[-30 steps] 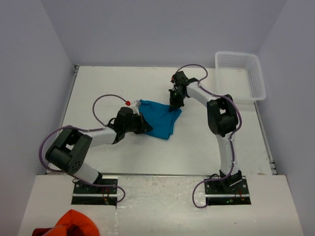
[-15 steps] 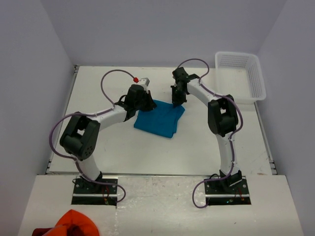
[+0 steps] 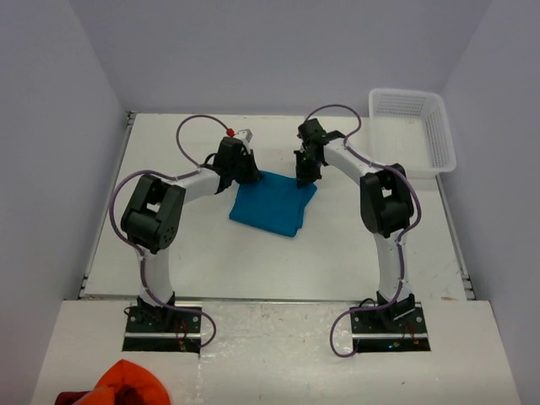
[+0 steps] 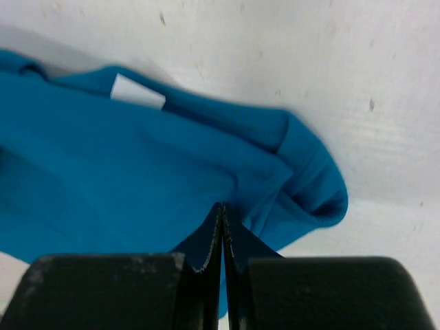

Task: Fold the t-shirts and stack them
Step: Smooth out wrinkles on the folded tshirt

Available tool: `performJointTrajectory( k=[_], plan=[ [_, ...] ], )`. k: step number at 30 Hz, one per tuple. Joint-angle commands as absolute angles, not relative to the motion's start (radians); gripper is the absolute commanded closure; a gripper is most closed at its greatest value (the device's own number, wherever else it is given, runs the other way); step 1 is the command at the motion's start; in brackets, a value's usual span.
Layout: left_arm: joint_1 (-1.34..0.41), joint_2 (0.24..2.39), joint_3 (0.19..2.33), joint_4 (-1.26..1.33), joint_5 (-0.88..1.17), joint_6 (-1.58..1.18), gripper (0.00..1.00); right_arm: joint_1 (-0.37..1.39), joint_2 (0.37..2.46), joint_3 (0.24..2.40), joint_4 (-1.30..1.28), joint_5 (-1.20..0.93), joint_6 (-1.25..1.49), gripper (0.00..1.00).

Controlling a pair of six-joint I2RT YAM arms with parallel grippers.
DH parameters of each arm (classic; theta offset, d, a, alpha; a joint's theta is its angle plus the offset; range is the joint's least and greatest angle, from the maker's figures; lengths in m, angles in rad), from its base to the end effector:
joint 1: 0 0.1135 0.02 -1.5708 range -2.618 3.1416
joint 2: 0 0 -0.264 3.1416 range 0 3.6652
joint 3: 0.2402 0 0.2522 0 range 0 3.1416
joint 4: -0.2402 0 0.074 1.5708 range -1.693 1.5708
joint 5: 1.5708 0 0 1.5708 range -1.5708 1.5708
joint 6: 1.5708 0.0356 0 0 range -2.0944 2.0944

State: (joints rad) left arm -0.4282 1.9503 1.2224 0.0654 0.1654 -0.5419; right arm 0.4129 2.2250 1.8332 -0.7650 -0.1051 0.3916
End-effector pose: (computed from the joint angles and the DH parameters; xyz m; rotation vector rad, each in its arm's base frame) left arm 0.3857 -0.1825 0.1734 -0.0380 2.3189 -0.6974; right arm 0.4326 0.1936 0.1847 -0.0603 2.7782 0.3629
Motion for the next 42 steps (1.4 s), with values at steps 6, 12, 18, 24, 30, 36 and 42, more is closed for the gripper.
performJointTrajectory(
  k=[6, 12, 18, 24, 30, 36, 42],
  plan=[
    [-0.327, 2.143, 1.42, 0.112, 0.285, -0.472, 1.0, 0.475, 1.908, 1.586, -0.658, -0.206, 0.417, 1.0],
    [-0.301, 2.241, 1.546, 0.159, 0.37, -0.446, 1.0, 0.518, 1.797, 1.465, -0.634, -0.213, 0.425, 1.0],
    [-0.298, 2.221, 1.548, 0.216, 0.434, -0.466, 1.0, 0.511, 1.733, 1.365, -0.589, -0.189, 0.422, 0.69],
    [-0.298, 2.108, 1.479, 0.105, 0.338, -0.459, 1.0, 0.5, 1.698, 1.324, -0.586, -0.156, 0.433, 0.52],
    [-0.296, 2.049, 1.364, 0.152, 0.325, -0.46, 1.0, 0.5, 1.62, 1.284, -0.575, -0.17, 0.436, 0.5],
    [-0.296, 2.075, 1.339, 0.137, 0.284, -0.511, 1.0, 0.5, 1.579, 1.255, -0.581, -0.189, 0.442, 0.5],
    [-0.296, 2.099, 1.286, 0.107, 0.236, -0.56, 1.0, 0.5, 1.539, 1.259, -0.588, -0.19, 0.442, 0.5]
  ],
)
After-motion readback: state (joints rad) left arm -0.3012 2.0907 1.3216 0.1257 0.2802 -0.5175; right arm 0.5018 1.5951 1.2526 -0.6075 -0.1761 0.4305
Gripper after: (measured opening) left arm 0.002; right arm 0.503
